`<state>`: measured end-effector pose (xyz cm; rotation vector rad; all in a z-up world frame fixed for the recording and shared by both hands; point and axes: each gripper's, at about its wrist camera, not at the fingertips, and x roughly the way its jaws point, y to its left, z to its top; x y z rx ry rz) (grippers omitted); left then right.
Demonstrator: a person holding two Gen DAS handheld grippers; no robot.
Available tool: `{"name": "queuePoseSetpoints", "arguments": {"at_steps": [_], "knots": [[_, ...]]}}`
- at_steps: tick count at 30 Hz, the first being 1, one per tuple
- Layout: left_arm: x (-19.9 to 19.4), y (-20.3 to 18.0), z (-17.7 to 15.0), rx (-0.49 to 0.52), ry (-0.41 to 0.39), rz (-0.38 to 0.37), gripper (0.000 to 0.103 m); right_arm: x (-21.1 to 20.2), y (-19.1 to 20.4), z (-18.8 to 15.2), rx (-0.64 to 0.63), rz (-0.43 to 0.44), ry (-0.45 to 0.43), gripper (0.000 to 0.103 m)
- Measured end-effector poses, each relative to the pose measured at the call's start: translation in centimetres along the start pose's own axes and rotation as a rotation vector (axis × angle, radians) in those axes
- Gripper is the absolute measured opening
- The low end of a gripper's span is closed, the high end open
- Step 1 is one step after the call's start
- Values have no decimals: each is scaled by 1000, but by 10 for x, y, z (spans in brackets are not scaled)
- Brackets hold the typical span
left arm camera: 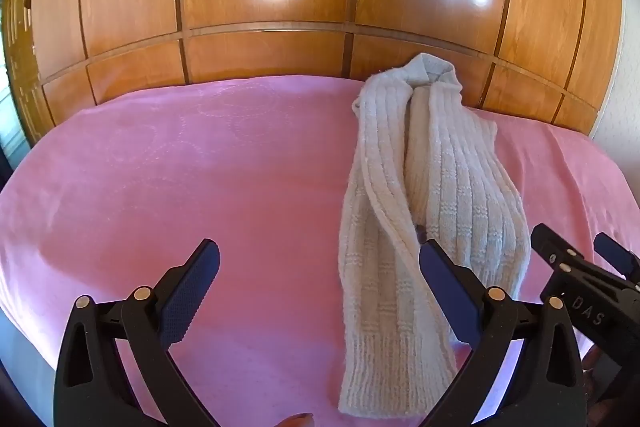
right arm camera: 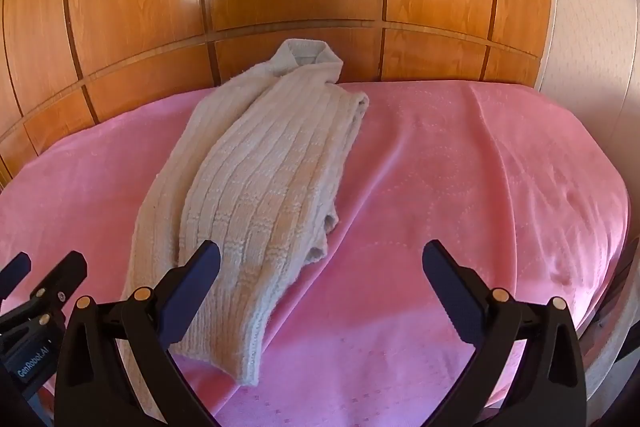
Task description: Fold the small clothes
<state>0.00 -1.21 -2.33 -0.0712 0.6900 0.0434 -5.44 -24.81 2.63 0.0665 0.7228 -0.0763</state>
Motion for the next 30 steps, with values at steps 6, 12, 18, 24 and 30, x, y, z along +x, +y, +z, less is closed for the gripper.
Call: {"name": "queuePoseSetpoints", "arguments": {"at_steps": [6,12,18,24,30], "knots": [[-2,1,1,-6,6,-1,99,-3,-2,-1,12,12,2,101],[-2,0,-1,-6,11,2,99,-8,-6,-1,12,31,-8,101],[-2,2,-1,-1,14,1,99,-11,-5,1,15,51,-9,101],[-4,5,-1,-9,14,2,99,-13,-5,2,18,62,-10,101],[-4,4,1,-4,18,3,99,-15,-5,2,16,74,-11,101]]}}
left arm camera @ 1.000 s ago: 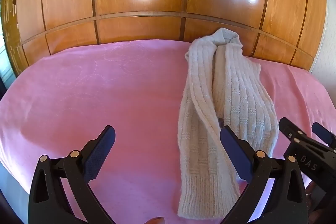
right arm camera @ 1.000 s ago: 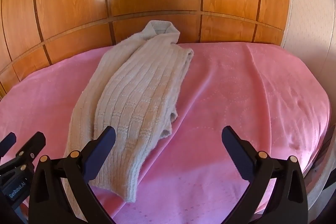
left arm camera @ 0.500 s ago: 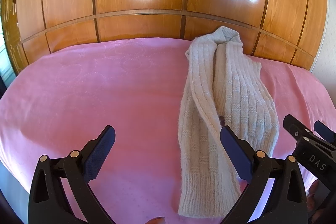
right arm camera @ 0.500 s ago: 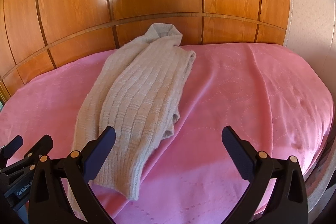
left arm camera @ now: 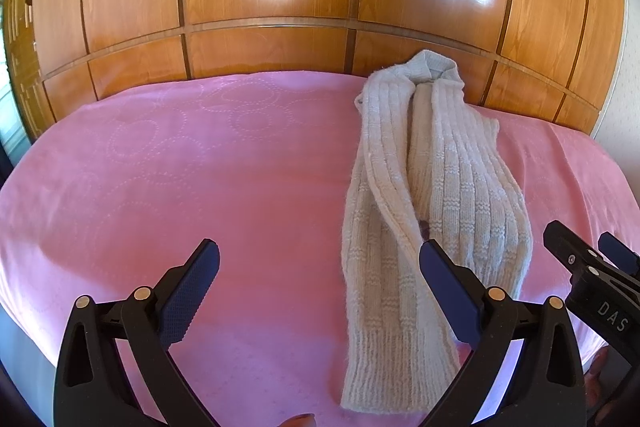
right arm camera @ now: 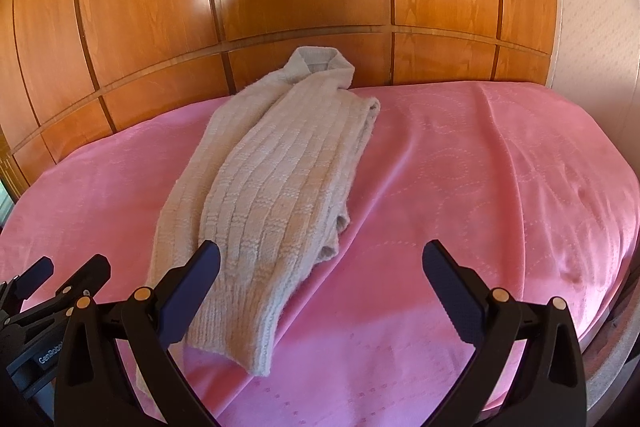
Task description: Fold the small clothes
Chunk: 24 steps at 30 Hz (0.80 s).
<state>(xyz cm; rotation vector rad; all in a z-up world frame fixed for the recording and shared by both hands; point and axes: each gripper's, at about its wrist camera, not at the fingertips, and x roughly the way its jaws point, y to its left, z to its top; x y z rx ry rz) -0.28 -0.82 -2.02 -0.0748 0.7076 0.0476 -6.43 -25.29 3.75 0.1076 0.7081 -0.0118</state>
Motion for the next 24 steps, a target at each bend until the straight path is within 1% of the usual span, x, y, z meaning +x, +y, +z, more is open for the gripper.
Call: {"name": "queuePoseSetpoints", "arguments": {"at_steps": [24], "knots": [[3,5,5,2,8,5,99,-8,-5,-4,-1,69,-12,101]]}}
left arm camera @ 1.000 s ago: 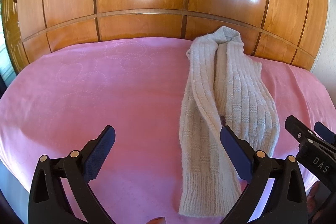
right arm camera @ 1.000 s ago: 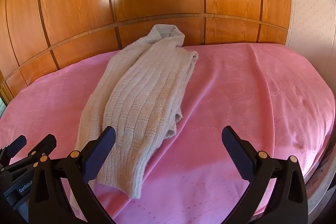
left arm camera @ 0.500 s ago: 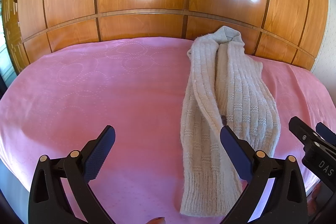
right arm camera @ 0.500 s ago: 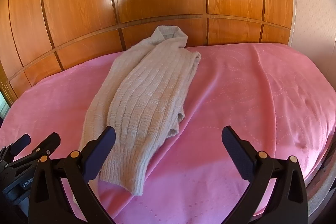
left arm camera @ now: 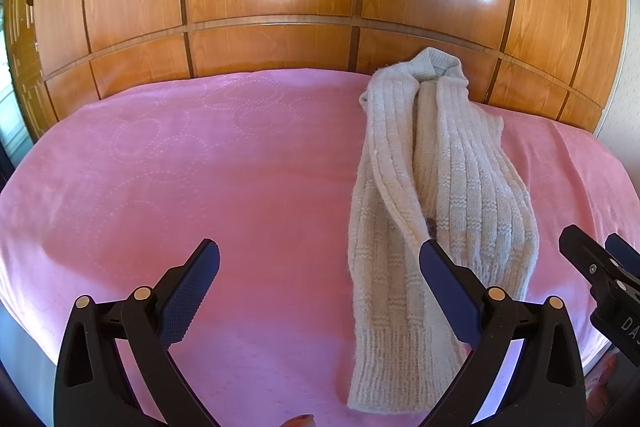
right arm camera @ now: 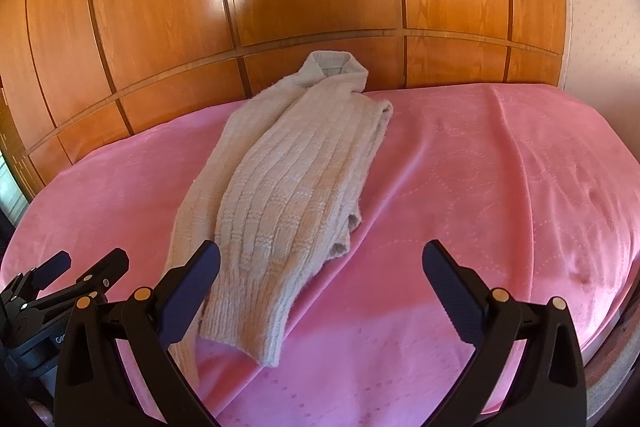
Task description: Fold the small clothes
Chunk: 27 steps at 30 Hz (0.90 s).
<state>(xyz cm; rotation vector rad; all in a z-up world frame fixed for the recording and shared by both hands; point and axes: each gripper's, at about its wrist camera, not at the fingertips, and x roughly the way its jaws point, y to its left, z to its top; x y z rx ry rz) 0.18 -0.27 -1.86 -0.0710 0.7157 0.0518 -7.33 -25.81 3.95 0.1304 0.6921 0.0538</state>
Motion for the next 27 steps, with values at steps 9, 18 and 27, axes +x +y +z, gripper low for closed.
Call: {"name": "queuePoseSetpoints", "arguments": {"at_steps": [9,18,27], "knots": [[5,9,-3,-33,39,-33,99,-4,-10,-9,17,21,16,100],[-3,-1,-9,21,42,-180,98,24,-7,-29,22,211,163,59],[41,-23,-29,85,213,-271,50,53,16,-47,-103,282,271,8]]}}
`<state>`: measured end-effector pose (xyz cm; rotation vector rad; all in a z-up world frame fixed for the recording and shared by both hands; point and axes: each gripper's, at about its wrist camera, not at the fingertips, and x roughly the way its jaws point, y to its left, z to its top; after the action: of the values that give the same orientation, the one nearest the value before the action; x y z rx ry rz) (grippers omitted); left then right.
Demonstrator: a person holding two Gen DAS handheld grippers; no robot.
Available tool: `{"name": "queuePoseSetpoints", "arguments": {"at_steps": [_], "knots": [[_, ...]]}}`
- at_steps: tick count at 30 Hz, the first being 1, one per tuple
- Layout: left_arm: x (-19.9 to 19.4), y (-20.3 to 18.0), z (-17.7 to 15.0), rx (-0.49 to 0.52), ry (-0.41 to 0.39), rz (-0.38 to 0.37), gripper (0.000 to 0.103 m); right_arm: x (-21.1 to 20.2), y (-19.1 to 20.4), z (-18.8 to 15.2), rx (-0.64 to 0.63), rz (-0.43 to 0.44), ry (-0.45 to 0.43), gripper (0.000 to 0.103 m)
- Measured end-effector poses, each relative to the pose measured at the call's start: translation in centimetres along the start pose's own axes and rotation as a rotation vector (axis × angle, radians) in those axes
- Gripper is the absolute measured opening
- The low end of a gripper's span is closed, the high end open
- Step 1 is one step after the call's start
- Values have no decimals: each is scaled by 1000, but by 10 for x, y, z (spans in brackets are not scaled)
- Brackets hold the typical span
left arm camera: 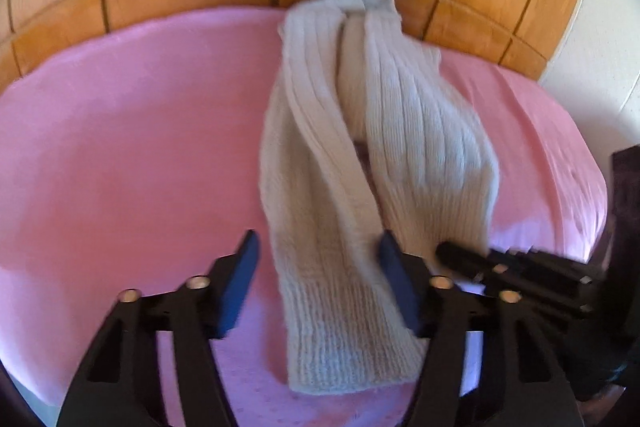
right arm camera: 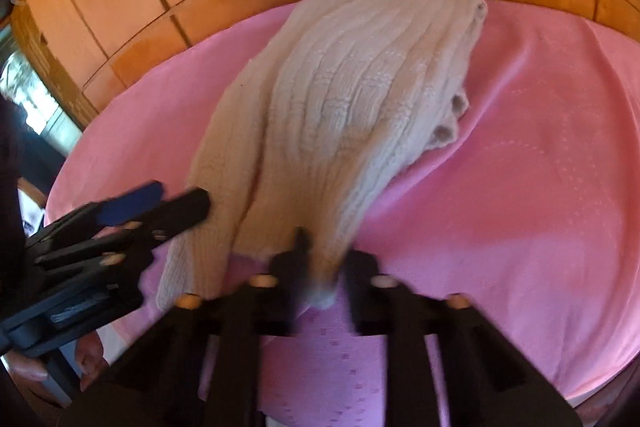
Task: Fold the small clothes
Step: 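Grasp the sweater with the left tool while the right tool grasps a sleeve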
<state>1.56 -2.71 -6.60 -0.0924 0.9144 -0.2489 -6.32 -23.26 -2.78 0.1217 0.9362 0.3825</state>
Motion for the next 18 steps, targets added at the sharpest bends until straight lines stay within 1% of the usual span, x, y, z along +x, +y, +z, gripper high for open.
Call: {"name": "queuePoseSetpoints", "arguments": {"at_steps": [1,2,3,4,5,6,8,10,12,13,14,16,18], "knots": [[6,1,-2,-7,21,-10,34,-6,2,0,-29,-6,-16,7],[9,3,-3,-11,24,-7,26,-13,4,1,-62,-20,-35,7],[9,3,-4,-8,12,-11,23,-20,5,1,-83,-42,-56,6],[7,3,-4,-4,5,-16,14,-30,4,3,-107,-85,-92,6],[4,5,-3,-3,-3,-19,11,-41,-2,6,-106,-110,-123,6],[1,7,-2,-3,-13,-21,10,-49,-9,11,-96,-128,-148,6],[-7,14,1,-12,-40,-22,9,-70,-27,20,-81,-196,-205,6],[-20,29,10,-43,-80,-3,9,-93,-61,34,-28,-294,-259,6],[-32,48,21,-88,-114,19,8,-109,-97,45,36,-404,-289,6],[-37,59,27,-106,-134,43,8,-113,-114,49,64,-445,-295,6],[-43,74,36,-125,-158,84,8,-116,-136,54,104,-493,-297,6],[-49,96,52,-156,-186,145,7,-119,-173,64,180,-552,-288,6],[-55,124,74,-188,-221,223,4,-117,-214,73,270,-608,-270,6]]}}
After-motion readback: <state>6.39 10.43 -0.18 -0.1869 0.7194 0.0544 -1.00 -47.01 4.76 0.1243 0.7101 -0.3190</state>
